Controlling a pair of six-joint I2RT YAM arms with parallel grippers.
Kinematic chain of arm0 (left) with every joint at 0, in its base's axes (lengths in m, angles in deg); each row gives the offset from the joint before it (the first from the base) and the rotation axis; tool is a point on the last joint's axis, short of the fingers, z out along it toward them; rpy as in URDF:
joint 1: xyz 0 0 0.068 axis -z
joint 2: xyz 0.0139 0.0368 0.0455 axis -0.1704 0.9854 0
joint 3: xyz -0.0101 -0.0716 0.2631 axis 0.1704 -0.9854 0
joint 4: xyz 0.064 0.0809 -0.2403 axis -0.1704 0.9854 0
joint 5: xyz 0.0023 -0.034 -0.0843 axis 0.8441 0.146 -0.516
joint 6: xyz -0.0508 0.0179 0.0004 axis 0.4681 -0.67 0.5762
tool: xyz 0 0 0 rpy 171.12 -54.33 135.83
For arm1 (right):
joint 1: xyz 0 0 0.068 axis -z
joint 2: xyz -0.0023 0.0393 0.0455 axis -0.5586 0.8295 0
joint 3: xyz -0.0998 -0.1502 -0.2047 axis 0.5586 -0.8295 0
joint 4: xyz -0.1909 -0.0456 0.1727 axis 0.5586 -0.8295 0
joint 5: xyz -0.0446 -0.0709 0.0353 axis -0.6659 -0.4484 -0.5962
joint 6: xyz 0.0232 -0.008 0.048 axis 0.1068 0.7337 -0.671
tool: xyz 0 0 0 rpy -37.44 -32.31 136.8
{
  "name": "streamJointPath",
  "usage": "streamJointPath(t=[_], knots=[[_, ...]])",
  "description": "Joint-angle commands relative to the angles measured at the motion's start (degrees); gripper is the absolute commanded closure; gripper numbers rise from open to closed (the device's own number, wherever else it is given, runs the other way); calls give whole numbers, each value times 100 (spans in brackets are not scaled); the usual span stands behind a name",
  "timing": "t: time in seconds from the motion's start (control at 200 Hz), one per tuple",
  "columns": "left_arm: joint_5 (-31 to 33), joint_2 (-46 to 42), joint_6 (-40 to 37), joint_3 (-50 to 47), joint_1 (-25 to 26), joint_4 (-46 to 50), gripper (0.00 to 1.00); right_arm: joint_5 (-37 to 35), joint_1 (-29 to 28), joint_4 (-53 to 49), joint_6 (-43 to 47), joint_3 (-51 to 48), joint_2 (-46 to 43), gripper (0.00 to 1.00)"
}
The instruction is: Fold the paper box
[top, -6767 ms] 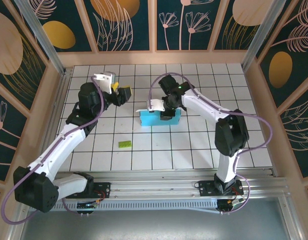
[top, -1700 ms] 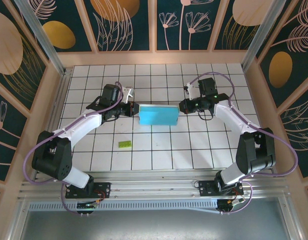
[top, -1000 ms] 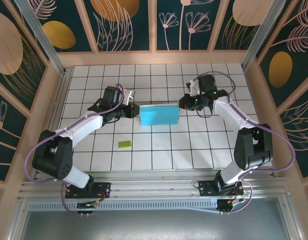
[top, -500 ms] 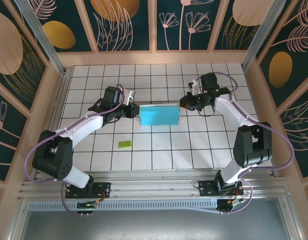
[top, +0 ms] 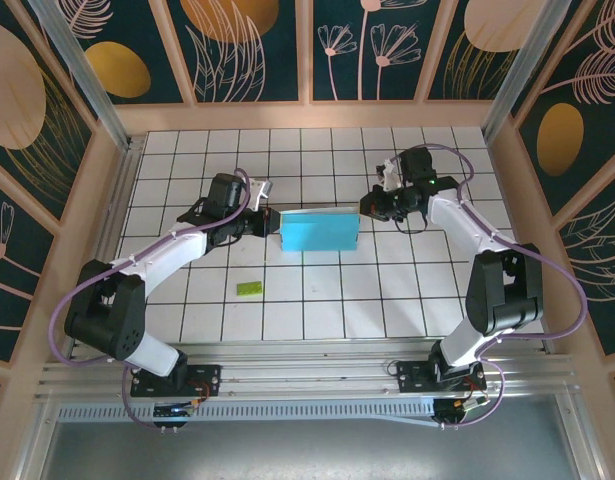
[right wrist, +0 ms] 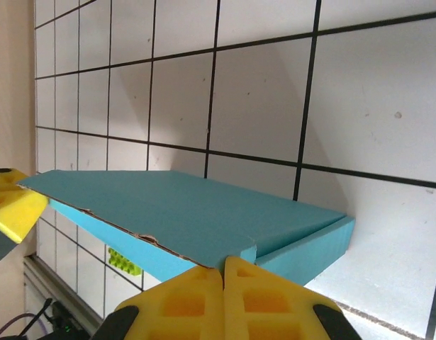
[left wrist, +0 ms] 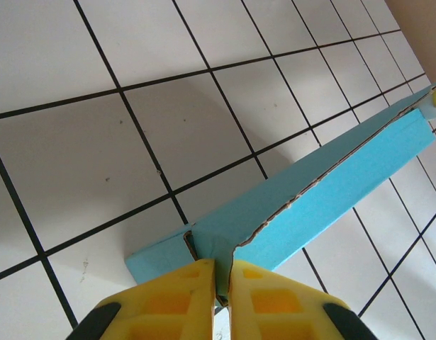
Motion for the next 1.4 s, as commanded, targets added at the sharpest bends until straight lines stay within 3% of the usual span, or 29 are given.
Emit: streamJointPath(t=[0.0, 0.295, 0.465, 0.631, 0.816, 0.936, 1.046, 1.196, 1.326, 1.396], knots=[[47, 62, 107, -79, 53, 331, 85, -656, -187, -366, 110, -355, 86, 97], [180, -182, 247, -140, 53, 305, 76, -924, -318, -391, 37, -670, -157, 97], [96, -448, 366, -255, 54, 128, 71, -872, -419, -337, 45, -808, -381, 88], [86, -715, 497, -360, 53, -57, 57, -915, -535, -312, 50, -751, -499, 84], [357, -967, 737, -453, 58, -243, 55, -1020, -533, -316, 24, -571, -570, 78], [848, -1116, 1236, -540, 53, -418, 53, -1072, -534, -355, -1, -457, -662, 71], [1466, -1246, 2232, -718, 53, -654, 52, -998, -522, -279, -25, -415, -828, 66], [1399, -1320, 3106, -1093, 54, -1405, 51, -867, -479, -111, -82, -396, -1009, 65], [659, -1051, 2596, -870, 53, -1644, 53, -915, -482, -69, -55, -345, -957, 67], [383, -906, 1856, -546, 62, -1253, 53, -923, -476, -85, -49, -280, -943, 67]])
